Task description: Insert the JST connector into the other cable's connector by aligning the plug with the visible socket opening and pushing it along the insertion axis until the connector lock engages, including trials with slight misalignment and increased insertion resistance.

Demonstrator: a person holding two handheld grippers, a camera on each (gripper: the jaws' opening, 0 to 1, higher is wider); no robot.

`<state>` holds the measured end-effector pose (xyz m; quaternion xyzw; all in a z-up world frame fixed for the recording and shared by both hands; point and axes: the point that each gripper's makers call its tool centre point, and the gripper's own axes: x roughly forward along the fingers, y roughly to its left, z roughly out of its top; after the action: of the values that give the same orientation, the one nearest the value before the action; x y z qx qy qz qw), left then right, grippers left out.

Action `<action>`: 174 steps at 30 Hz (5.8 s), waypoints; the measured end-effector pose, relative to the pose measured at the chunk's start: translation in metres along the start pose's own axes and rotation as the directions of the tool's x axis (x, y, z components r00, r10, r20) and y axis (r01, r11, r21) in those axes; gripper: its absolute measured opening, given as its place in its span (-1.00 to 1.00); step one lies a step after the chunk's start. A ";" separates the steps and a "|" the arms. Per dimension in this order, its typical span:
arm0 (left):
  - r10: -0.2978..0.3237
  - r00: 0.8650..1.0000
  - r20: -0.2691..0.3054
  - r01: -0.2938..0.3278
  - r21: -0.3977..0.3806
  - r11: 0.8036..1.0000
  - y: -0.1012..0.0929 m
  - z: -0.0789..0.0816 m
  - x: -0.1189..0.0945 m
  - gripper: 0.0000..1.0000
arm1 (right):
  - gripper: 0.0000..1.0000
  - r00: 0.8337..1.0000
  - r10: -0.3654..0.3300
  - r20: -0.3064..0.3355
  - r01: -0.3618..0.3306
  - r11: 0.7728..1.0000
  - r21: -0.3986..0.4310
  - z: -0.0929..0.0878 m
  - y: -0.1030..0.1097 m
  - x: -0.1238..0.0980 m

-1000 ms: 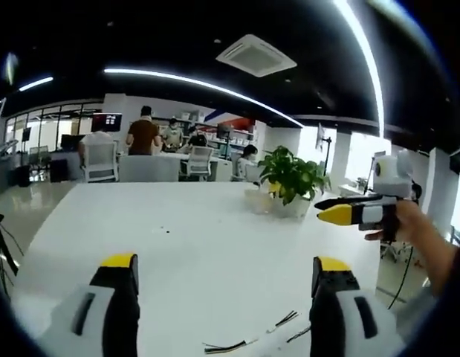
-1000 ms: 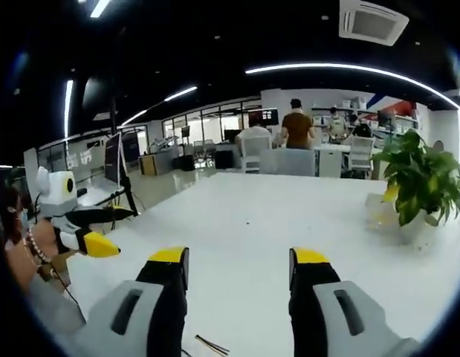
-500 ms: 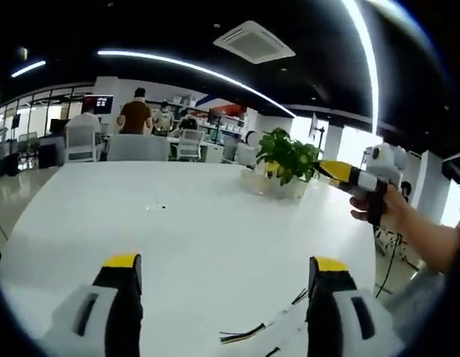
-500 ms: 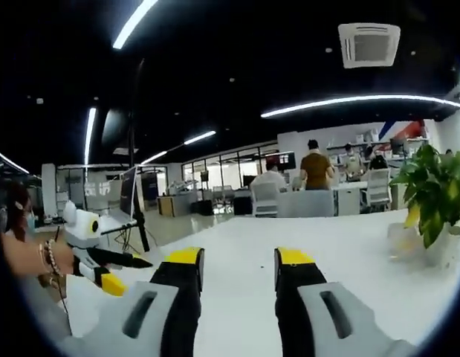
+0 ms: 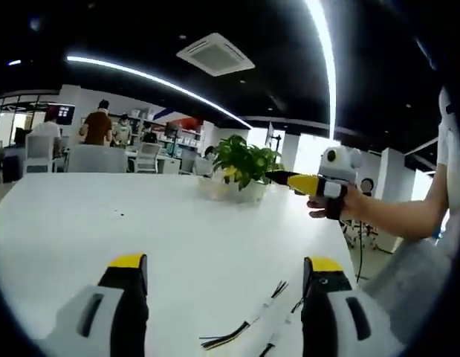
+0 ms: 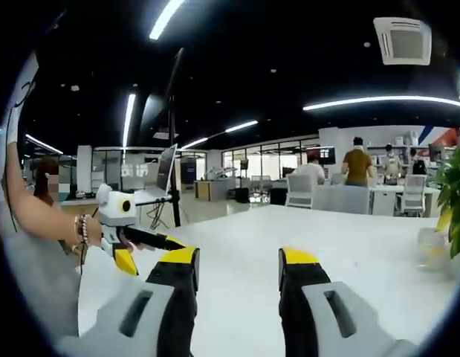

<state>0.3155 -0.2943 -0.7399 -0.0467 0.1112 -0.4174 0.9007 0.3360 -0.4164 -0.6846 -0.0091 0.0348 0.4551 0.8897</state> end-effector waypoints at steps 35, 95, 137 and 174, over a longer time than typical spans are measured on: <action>-0.111 0.948 -0.299 0.144 0.092 0.985 -0.035 -0.095 0.026 -0.37 | -0.61 0.840 0.288 -0.461 -0.328 0.945 -0.008 -0.145 0.072 0.002; -0.104 0.921 -0.375 0.202 0.230 0.952 -0.040 -0.109 0.028 -0.99 | -0.90 0.798 0.279 -0.535 -0.371 0.926 -0.071 -0.161 0.082 0.008; -0.171 0.901 -0.400 0.312 0.320 0.895 -0.061 -0.101 0.027 -1.00 | -0.91 0.772 0.299 -0.562 -0.453 0.878 -0.154 -0.156 0.095 0.014; -0.027 0.922 -0.385 0.166 0.331 0.929 -0.034 -0.099 0.030 -0.80 | -0.90 0.822 0.208 -0.530 -0.362 0.910 -0.204 -0.159 0.081 0.024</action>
<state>0.2851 -0.3387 -0.8348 0.1927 0.2005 -0.4765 0.8341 0.2754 -0.3569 -0.8434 -0.2535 0.1949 0.5663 0.7596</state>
